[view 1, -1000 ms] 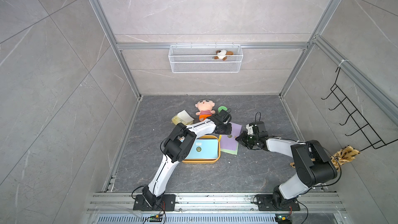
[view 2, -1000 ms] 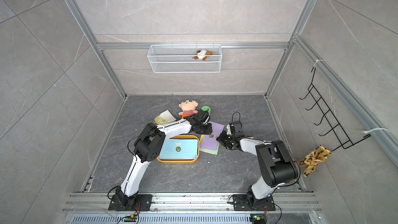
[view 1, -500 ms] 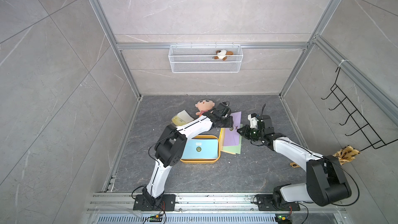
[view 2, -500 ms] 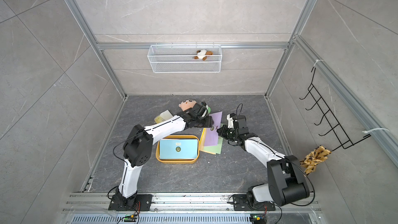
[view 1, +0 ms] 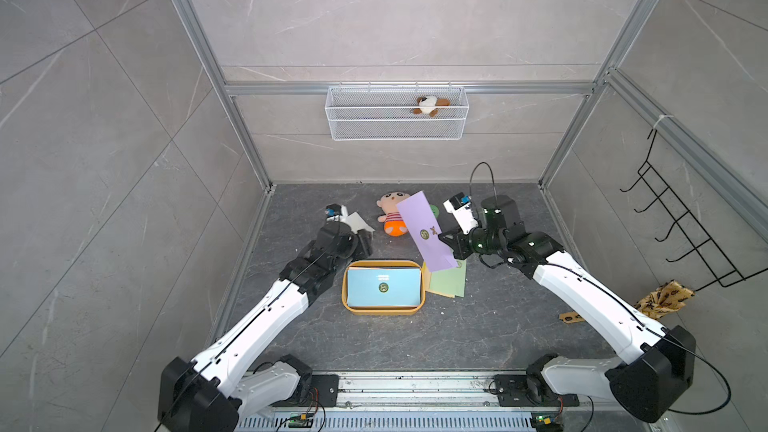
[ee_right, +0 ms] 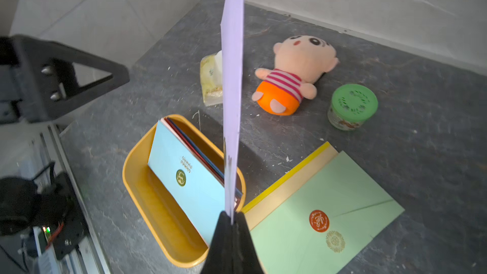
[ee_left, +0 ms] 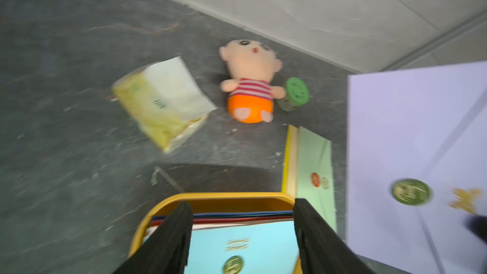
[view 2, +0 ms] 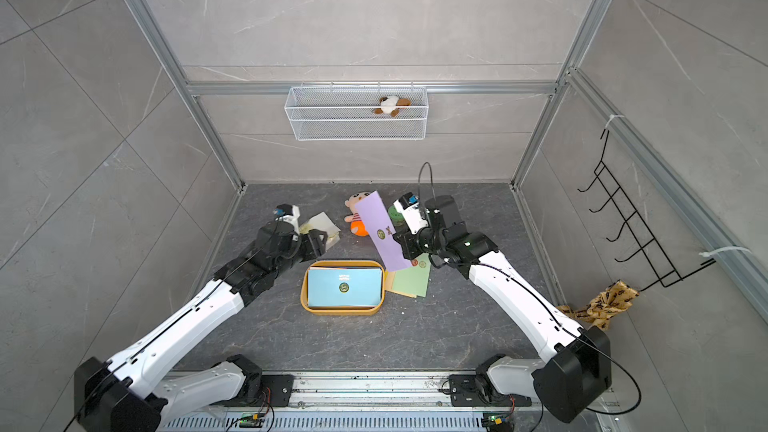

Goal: Put the sealed envelopes into the storage box
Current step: Place the envelope in the storage box.

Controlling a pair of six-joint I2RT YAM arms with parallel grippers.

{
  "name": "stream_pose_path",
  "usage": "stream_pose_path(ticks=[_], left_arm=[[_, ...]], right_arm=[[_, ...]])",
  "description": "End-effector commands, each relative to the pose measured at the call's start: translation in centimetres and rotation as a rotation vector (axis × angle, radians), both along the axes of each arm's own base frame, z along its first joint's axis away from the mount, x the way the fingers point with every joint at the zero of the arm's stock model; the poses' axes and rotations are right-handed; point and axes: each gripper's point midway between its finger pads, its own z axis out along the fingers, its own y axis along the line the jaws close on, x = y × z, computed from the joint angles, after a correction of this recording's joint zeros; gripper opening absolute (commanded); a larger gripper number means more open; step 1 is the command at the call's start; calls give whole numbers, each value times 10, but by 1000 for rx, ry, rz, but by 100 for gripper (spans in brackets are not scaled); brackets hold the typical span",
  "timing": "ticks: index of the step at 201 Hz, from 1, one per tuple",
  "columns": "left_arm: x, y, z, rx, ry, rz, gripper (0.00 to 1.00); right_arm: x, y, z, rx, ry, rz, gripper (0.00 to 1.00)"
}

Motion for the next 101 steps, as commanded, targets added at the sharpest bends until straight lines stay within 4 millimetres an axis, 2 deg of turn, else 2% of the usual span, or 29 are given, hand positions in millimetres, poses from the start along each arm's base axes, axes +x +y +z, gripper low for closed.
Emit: stream_pose_path(ticks=[1, 11, 48, 101], left_arm=[[-19, 37, -9, 30, 14, 91, 67], [-25, 52, -10, 64, 15, 147, 67], [-46, 85, 0, 105, -20, 270, 67], [-60, 96, 17, 67, -91, 303, 71]], right_arm=[[-15, 14, -19, -231, -53, 190, 0], [-18, 22, -22, -278, -61, 243, 0], [-32, 51, -43, -458, -66, 429, 0], [-49, 85, -68, -551, -61, 624, 0]])
